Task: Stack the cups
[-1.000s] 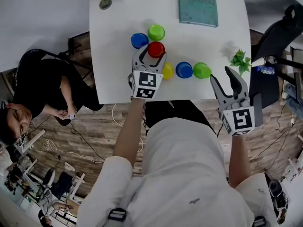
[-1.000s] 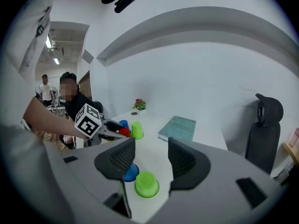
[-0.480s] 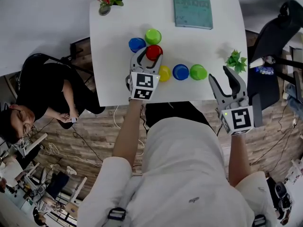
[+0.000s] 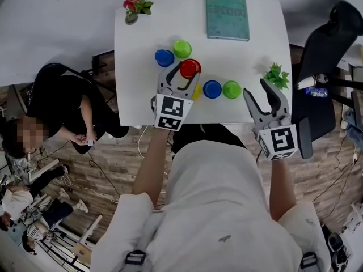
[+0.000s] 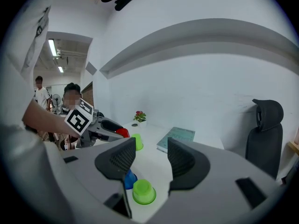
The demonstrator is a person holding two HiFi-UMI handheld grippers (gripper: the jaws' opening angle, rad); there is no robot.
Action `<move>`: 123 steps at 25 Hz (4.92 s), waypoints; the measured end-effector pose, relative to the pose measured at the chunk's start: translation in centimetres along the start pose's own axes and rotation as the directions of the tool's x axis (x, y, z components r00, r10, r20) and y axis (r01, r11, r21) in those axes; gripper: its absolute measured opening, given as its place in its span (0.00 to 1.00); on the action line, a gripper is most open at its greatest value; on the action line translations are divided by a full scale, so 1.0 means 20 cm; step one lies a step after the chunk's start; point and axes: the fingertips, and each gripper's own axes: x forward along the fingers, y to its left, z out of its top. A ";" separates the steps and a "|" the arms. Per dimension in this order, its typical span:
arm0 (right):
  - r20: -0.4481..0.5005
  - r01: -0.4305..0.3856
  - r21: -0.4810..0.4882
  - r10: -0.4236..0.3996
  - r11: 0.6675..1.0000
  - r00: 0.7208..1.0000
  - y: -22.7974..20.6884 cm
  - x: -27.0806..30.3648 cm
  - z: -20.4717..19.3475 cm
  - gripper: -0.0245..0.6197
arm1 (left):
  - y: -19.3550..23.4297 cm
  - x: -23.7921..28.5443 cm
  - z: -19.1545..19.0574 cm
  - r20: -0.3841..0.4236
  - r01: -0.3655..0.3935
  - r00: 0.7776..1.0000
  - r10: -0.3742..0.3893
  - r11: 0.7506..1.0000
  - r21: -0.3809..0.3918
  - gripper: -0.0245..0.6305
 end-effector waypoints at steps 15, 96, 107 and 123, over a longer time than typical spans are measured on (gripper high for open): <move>0.034 -0.021 0.015 0.021 1.000 0.999 -0.03 -0.10 -0.01 0.37 | -0.42 -0.04 0.11 0.009 0.113 0.994 -0.113 0.993 0.022 0.40; -0.099 0.434 0.115 -0.425 0.893 0.900 0.26 -0.10 0.08 0.36 | 0.54 0.15 -0.39 -0.090 0.192 0.980 -0.177 0.962 0.192 0.42; -0.087 0.455 0.143 -0.447 0.879 0.890 0.27 -0.14 0.05 0.35 | 0.51 0.16 -0.36 -0.082 0.204 0.978 -0.191 0.955 0.215 0.40; -0.008 0.419 0.158 -0.423 0.894 0.906 0.22 -0.33 0.03 0.35 | 0.11 -0.14 -0.03 0.029 0.254 0.964 -0.265 0.945 0.205 0.39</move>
